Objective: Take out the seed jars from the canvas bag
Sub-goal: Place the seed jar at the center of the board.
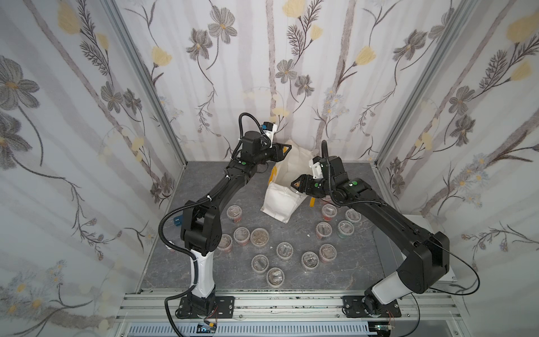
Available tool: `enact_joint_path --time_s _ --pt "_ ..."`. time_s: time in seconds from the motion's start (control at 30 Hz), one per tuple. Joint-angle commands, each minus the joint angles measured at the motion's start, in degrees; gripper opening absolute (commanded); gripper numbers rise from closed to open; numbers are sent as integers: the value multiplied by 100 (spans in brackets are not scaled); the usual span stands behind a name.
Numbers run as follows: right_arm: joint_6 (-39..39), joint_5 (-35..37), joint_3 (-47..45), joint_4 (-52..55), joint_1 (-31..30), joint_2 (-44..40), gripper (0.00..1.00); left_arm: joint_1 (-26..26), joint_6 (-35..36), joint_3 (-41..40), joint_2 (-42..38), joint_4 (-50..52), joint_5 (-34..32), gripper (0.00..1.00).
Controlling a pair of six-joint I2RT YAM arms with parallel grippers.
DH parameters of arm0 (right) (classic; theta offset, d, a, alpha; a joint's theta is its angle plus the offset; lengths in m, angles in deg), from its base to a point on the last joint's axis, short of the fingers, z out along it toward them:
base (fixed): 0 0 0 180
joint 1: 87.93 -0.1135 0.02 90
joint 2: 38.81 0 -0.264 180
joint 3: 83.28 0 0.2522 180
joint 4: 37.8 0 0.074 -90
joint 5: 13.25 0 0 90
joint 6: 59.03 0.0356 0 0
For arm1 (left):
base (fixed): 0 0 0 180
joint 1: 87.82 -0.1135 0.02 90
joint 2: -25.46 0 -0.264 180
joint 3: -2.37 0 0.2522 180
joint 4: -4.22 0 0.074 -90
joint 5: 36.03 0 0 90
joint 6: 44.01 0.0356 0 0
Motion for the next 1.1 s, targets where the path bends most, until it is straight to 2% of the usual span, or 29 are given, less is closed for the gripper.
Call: enact_joint_path --time_s 0.0,0.1,0.23,0.33,0.4,0.47,0.53,0.73,0.83,0.97,1.07 --pt "-199 -428 186 266 5 -164 59 -20 197 -184 -442 -96 253 61" --pt "-331 -628 211 551 1 -337 59 -41 532 -623 -1003 -16 635 66" --pt "-411 -1051 103 879 -11 -542 59 -42 1247 -1553 -1906 -26 1594 70" --pt "-808 -1332 -116 1026 -41 -855 58 -11 1827 -2442 -2640 17 2240 74" --pt "-1075 -1436 -444 1017 -94 -1020 58 103 2601 -3101 -3184 232 2606 81" --pt "-1236 -1617 -779 924 -182 -1136 58 331 3691 -3697 -3678 688 2801 92" --pt "-1395 -1751 -1064 806 -331 -1220 58 552 4365 -4054 -3919 1214 2771 99" --pt "-1647 -2050 -1480 670 -705 -1218 58 992 5061 -4575 -4238 2138 2701 100" --pt "-1776 -2177 -1504 740 -765 -1151 58 1104 5456 -4626 -4211 2526 2364 100" --pt "-1960 -2380 -1508 902 -896 -999 58 1315 5628 -4903 -4201 2121 1428 100" --pt "-1980 -2481 -1554 962 -969 -932 58 1382 5456 -5002 -4171 1773 1194 100"
